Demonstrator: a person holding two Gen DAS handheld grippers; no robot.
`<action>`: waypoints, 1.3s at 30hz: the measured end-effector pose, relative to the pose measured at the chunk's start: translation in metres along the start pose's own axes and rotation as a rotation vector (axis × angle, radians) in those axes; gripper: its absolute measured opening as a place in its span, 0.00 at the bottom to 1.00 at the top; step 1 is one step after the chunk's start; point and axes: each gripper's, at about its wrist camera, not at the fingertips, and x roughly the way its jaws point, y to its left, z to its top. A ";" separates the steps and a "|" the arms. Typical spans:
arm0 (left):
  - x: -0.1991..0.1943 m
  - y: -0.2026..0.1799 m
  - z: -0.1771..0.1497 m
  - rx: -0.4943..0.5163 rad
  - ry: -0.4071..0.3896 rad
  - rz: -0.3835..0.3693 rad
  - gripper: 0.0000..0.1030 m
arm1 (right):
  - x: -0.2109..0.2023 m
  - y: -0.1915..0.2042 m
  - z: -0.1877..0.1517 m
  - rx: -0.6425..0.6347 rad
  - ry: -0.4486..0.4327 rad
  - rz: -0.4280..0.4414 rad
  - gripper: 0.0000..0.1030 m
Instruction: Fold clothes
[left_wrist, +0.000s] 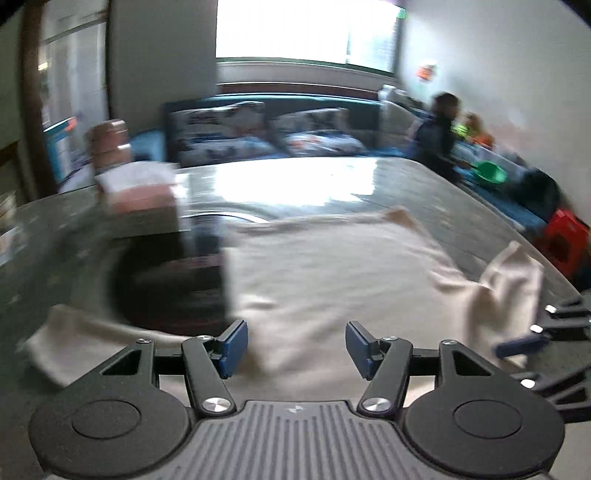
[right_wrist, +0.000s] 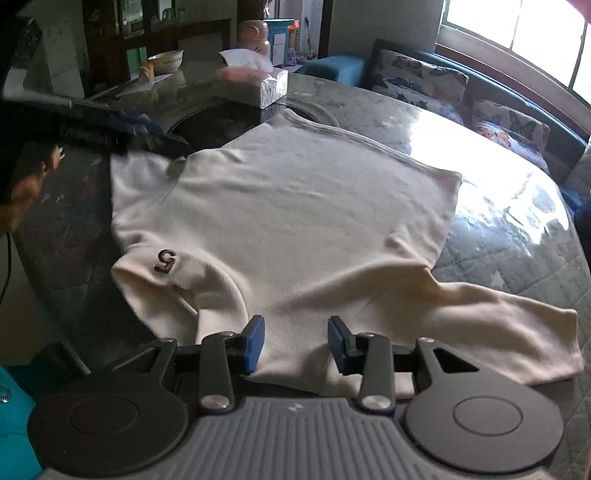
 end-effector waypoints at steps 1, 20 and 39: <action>0.004 -0.009 -0.001 0.013 0.008 -0.017 0.60 | 0.001 0.000 -0.002 -0.005 0.010 0.002 0.37; 0.032 -0.080 -0.033 0.175 0.111 -0.183 0.60 | -0.016 -0.196 -0.048 0.479 -0.024 -0.440 0.47; 0.031 -0.091 -0.033 0.263 0.123 -0.234 0.66 | -0.023 -0.224 -0.073 0.620 -0.073 -0.472 0.15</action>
